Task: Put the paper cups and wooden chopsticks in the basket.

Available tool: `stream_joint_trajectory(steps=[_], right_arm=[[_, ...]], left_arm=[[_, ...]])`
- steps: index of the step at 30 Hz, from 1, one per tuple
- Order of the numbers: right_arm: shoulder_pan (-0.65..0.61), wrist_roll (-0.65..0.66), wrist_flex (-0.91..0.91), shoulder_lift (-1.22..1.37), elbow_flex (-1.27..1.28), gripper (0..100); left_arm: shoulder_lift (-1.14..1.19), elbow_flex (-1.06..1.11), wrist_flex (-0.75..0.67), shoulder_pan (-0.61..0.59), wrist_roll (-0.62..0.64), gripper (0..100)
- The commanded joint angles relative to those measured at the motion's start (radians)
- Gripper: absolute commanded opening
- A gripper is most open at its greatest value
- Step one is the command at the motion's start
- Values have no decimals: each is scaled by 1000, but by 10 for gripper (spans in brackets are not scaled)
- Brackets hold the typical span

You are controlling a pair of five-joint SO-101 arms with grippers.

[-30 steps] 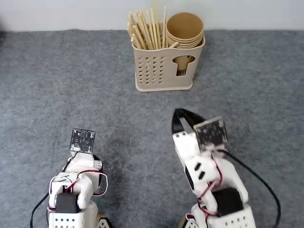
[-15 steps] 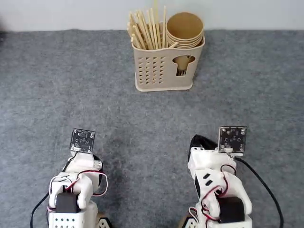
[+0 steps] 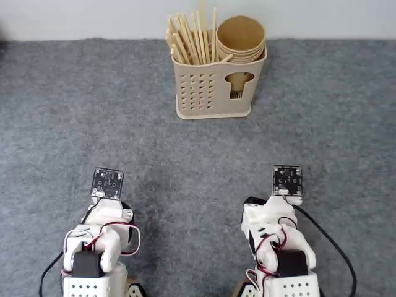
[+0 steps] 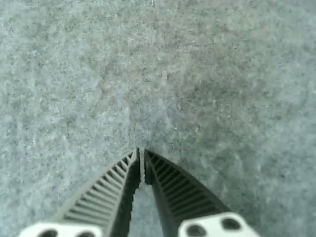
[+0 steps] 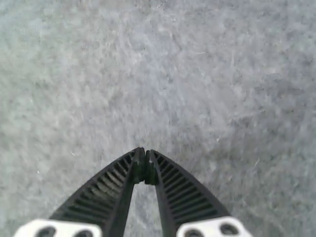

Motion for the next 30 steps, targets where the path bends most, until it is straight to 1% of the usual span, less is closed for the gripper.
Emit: stream_joint_trajectory(steps=[1, 3, 7, 9, 12, 16, 30], right_arm=[[8, -9, 13, -7, 18, 9], [4, 17, 27, -7, 18, 9], [7, 135, 84, -7, 18, 9], [7, 169, 114, -7, 18, 9], [2, 173, 162, -7, 18, 9], [5, 181, 180, -7, 18, 9], [2, 181, 182, -7, 18, 9]], left_arm=[[-17, -10, 5, 3, 11, 14], [-17, -10, 5, 3, 11, 14], [-17, -10, 5, 3, 11, 14], [-17, -10, 5, 3, 11, 14], [-17, -10, 5, 3, 11, 14], [-17, -10, 5, 3, 11, 14], [-17, -10, 5, 3, 11, 14]])
